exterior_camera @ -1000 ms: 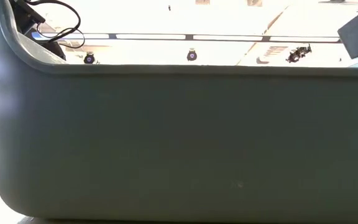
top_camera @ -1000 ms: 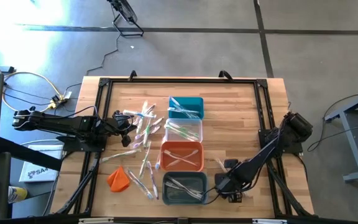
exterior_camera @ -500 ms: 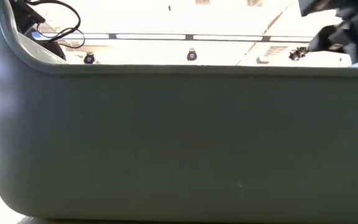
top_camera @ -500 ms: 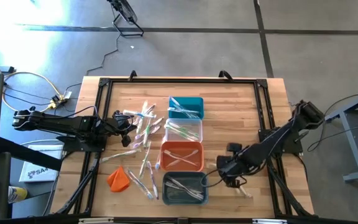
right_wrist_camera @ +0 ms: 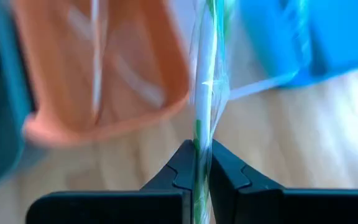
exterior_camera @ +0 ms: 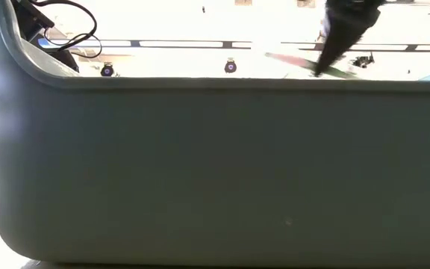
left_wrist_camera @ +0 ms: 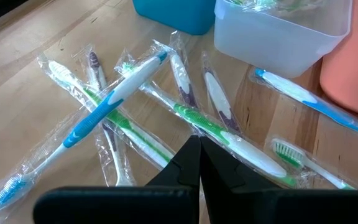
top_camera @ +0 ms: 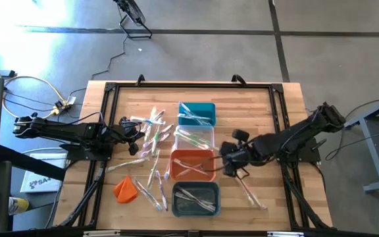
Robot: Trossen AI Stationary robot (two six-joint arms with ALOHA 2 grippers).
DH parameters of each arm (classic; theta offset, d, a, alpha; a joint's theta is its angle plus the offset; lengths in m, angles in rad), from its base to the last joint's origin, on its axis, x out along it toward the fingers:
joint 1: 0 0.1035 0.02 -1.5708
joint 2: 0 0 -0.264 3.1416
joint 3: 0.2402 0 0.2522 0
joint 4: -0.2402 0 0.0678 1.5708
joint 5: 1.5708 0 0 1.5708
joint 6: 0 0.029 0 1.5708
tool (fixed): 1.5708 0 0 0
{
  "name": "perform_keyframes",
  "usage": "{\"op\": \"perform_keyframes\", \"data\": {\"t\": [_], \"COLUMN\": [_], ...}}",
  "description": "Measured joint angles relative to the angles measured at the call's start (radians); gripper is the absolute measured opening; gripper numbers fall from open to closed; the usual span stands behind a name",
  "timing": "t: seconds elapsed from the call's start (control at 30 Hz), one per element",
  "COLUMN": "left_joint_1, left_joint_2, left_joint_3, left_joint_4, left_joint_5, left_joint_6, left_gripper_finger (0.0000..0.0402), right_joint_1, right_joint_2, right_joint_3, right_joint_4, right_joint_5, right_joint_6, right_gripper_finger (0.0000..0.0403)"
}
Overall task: Pick & Place Toothbrushes
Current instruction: Put the green toothbrush into the transparent bin
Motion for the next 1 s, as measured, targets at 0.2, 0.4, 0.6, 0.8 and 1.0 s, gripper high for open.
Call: {"op": "perform_keyframes", "data": {"t": [0.2,0.4,0.6,0.8,1.0], "left_joint_1": [0.000,0.000,0.000,0.000,0.000], "left_joint_2": [0.000,0.000,0.000,0.000,0.000], "left_joint_3": [0.000,0.000,0.000,0.000,0.000], "left_joint_4": [0.000,0.000,0.001,0.001,0.001], "left_joint_5": [0.000,0.000,0.000,0.000,0.000], "left_joint_6": [0.000,0.000,0.000,0.000,0.000], "left_gripper_finger": [0.0000,0.0000,0.0000,0.0000,0.0000], "right_joint_1": [-0.082,-0.145,-0.175,-0.178,-0.168], "right_joint_2": [0.000,0.004,0.005,0.005,0.024], "right_joint_3": [0.037,0.039,0.039,0.039,0.039], "right_joint_4": [0.160,0.403,0.583,0.747,0.869], "right_joint_5": [0.108,0.158,0.262,0.318,0.336], "right_joint_6": [-0.105,-0.204,-0.284,-0.351,-0.387], "right_gripper_finger": [0.0014,0.0014,0.0014,0.0014,0.0014]}}
